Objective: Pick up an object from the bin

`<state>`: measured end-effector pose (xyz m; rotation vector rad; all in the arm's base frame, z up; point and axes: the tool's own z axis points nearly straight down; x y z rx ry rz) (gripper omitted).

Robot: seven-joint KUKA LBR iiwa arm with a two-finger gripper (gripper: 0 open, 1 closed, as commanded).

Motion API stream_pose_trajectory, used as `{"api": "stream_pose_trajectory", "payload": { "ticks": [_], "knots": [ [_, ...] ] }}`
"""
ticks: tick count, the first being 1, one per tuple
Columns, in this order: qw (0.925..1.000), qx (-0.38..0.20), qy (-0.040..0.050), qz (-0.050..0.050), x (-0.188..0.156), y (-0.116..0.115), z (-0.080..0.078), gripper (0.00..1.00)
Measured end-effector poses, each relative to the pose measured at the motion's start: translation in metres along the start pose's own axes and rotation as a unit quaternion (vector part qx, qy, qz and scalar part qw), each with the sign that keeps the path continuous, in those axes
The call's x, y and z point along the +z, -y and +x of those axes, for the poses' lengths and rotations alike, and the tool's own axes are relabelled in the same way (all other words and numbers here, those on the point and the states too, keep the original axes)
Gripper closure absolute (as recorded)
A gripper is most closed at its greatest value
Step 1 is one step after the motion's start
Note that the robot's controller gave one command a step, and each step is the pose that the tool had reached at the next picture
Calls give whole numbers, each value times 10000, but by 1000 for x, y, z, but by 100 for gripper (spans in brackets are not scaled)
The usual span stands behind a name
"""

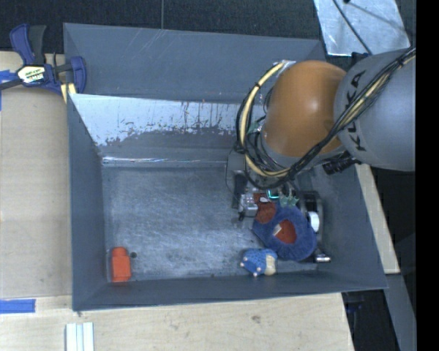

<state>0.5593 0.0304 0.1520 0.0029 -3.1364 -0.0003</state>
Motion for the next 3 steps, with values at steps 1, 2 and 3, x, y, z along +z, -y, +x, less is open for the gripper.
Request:
{"api": "stream_pose_trajectory", "payload": {
  "ticks": [1,2,3],
  "knots": [
    [9964,-851,42,13,35,85,-23,0],
    [9998,-199,10,-20,80,97,-13,0],
    [9998,-198,28,-22,78,97,-14,100]
  ]
}}
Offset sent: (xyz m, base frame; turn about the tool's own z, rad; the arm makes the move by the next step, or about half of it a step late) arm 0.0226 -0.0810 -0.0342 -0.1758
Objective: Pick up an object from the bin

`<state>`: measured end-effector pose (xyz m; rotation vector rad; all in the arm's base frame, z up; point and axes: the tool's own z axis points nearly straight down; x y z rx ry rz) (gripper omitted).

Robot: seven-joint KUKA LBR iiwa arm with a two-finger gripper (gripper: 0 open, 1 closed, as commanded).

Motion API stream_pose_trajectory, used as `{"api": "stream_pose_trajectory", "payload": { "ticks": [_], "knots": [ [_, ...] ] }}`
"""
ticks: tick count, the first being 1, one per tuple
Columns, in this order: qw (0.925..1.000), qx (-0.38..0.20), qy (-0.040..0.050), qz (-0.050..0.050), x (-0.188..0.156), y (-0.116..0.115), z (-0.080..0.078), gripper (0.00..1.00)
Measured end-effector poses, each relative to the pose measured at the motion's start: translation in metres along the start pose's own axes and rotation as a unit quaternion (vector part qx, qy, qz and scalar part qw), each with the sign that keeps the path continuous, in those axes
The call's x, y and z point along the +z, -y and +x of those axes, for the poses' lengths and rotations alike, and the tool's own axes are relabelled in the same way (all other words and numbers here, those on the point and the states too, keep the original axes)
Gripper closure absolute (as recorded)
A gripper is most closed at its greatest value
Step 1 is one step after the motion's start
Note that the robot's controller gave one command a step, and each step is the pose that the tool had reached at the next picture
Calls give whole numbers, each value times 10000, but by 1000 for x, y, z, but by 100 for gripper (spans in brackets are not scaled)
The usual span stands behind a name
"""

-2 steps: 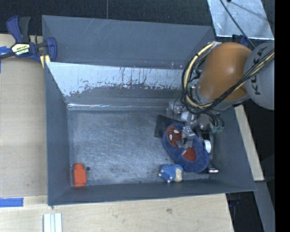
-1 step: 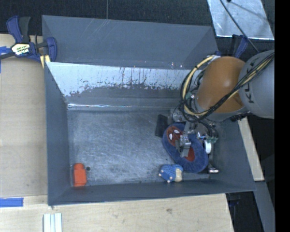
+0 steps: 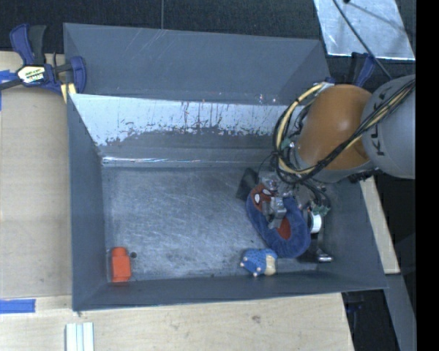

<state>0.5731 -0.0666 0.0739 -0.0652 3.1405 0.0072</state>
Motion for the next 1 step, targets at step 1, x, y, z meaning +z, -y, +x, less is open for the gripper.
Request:
{"api": "stream_pose_trajectory", "payload": {
  "ticks": [1],
  "knots": [
    [9992,385,62,31,-142,0,-13,100]
  ]
}}
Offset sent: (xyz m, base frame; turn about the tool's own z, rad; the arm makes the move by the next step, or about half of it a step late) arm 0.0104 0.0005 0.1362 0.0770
